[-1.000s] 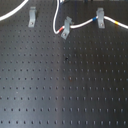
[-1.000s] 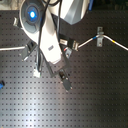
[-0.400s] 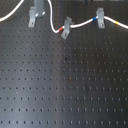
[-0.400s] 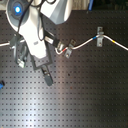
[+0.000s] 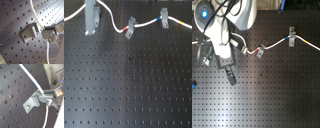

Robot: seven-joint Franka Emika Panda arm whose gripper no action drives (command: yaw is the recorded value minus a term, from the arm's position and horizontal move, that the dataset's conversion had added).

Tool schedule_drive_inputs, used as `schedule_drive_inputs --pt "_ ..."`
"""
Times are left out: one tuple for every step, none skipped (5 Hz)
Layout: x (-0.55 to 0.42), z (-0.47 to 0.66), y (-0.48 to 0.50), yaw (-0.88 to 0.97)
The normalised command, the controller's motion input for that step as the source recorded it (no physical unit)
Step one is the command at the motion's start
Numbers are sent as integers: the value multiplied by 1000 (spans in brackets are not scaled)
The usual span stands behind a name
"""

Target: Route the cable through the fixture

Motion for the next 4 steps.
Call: schedule_drive_inputs --pt "-483 198 -104 240" --pt "-204 453 -22 237" --pt "-192 640 103 120" --pt "-29 475 189 134"
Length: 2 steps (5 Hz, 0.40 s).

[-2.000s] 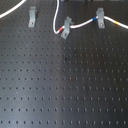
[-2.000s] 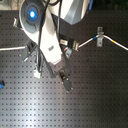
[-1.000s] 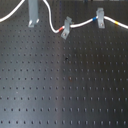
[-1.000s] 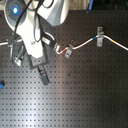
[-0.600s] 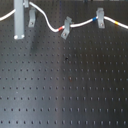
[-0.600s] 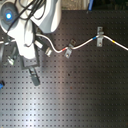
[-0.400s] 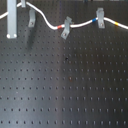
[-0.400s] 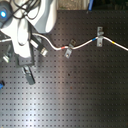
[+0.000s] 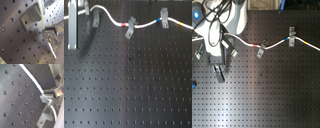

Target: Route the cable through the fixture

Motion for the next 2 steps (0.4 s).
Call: schedule_drive_inputs --pt "-61 155 23 146" --pt "1 32 1 0"
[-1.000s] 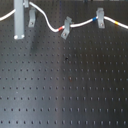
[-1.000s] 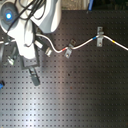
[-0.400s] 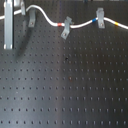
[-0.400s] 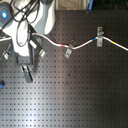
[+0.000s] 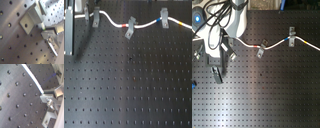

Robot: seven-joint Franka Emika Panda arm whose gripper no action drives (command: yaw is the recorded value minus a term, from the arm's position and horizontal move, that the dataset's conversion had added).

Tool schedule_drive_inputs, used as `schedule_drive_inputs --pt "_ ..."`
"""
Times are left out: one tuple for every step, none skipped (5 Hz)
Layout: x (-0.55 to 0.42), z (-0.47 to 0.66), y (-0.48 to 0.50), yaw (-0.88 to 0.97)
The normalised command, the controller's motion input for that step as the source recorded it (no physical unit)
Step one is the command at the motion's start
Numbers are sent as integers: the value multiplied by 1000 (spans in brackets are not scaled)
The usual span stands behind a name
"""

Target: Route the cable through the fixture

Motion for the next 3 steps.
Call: schedule_drive_inputs --pt "5 27 247 0" --pt "30 -27 27 0" --pt "17 0 0 0"
